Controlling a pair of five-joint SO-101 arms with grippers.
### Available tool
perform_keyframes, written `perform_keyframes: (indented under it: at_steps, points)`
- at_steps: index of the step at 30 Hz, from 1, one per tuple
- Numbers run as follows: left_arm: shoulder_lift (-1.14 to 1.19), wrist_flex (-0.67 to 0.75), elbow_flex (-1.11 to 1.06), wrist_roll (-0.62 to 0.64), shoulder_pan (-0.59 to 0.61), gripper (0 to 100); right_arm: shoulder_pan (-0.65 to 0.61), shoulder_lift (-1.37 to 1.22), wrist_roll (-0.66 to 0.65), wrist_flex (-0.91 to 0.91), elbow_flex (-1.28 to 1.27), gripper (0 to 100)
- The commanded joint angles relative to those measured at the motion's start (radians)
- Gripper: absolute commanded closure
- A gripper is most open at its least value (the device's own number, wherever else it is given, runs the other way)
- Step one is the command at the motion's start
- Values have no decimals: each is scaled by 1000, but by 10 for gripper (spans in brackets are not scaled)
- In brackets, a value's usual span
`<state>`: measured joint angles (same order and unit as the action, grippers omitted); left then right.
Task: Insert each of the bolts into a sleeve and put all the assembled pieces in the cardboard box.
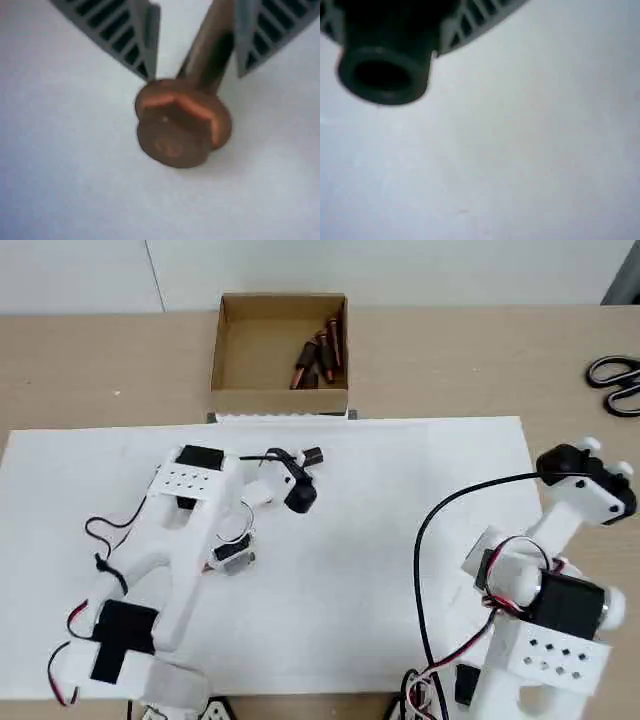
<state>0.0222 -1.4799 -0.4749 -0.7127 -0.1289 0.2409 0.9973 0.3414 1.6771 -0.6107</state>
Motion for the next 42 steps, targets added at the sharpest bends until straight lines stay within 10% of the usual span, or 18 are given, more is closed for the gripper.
perform_keyframes:
  at_steps: [1, 29, 42]
  points:
    - [0, 28, 35, -11, -5, 894, 8, 16, -5, -18, 5, 996]
    - [199, 130, -33, -32, -21, 994, 4, 15, -5, -18, 3, 996]
    - [-239, -21, 160, 141, -14, 994, 1, 16, -15, -18, 9, 996]
